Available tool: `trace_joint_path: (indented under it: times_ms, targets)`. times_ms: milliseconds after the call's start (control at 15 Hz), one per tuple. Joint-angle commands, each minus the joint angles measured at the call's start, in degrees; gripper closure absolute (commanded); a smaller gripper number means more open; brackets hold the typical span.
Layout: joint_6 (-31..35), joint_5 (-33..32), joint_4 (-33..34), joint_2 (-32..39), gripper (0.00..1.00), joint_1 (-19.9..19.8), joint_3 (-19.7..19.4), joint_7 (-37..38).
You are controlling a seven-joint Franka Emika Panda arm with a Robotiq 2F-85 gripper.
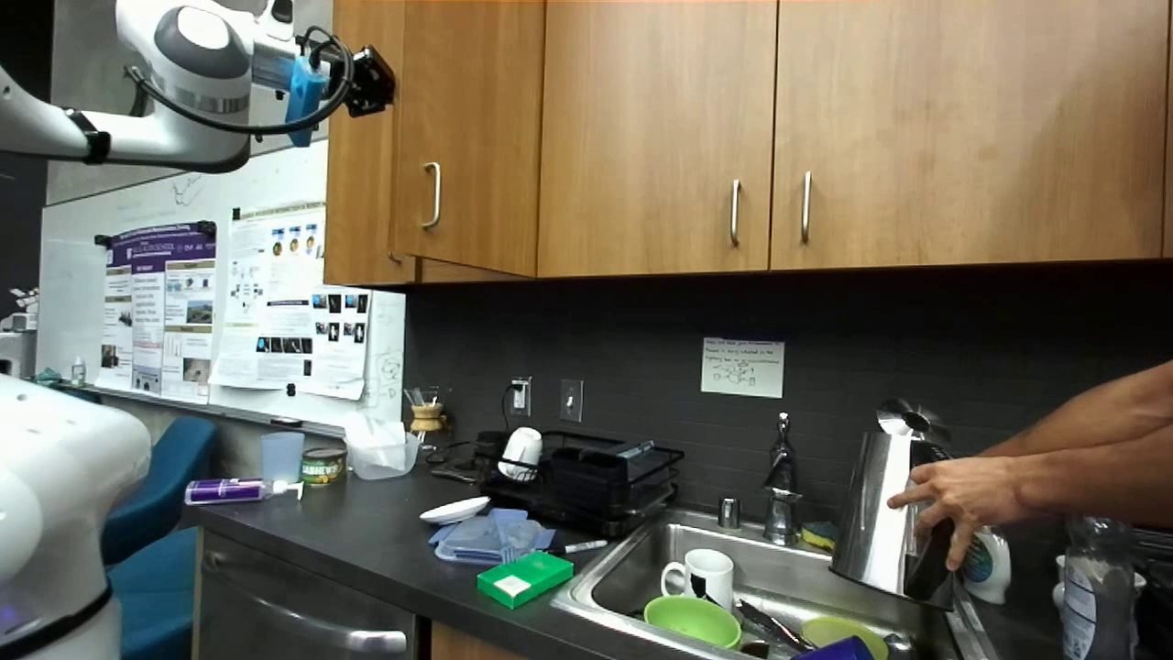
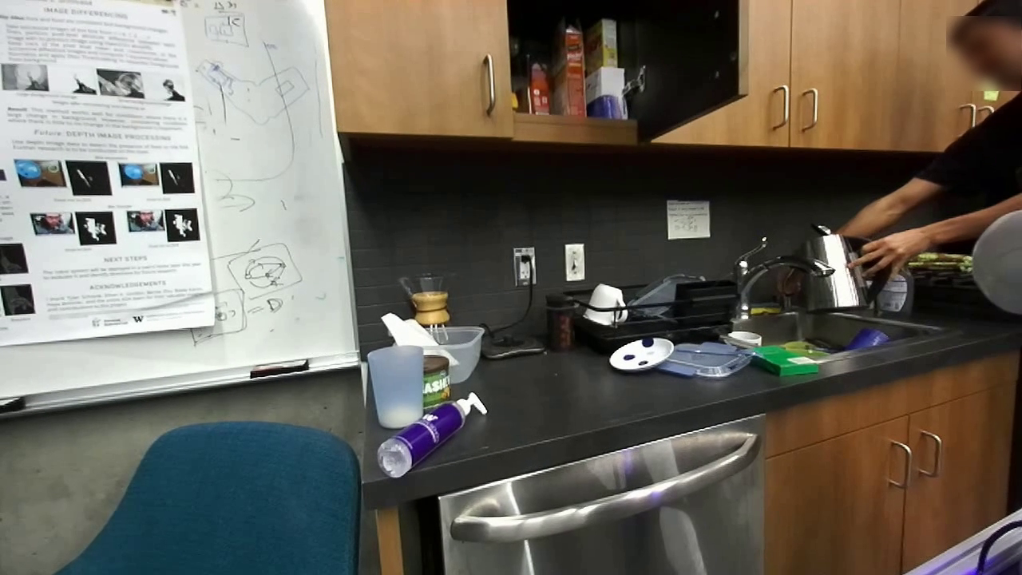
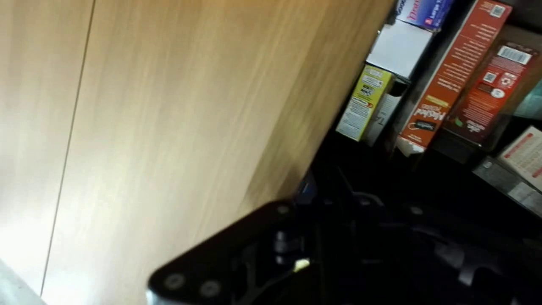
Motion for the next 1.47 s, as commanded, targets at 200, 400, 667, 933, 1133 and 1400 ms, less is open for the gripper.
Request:
trace_joint_path:
  times_ms: [200, 400, 667, 933, 1133, 1400]
  targets:
    - [-3.6, -4.1, -1.5, 0.2, 1.0, -6.9, 0.2, 5.1]
    - [-5.8, -5.4, -1.2, 0.0, 1.0, -11.0, 0.7, 7.4]
    - [-5.3, -4.4, -0.3, -0.3, 1.0, -11.0, 1.9, 9.1]
    - [-0.6, -2.2, 0.2, 0.2, 1.0, -6.5, 1.6, 9.7]
    - [4.0, 0.3, 0.4, -0.5, 1.0, -0.6, 0.2, 8.6]
    - [6.3, 3.9, -0.3, -2.4, 1.0, 11.9, -3.3, 6.1]
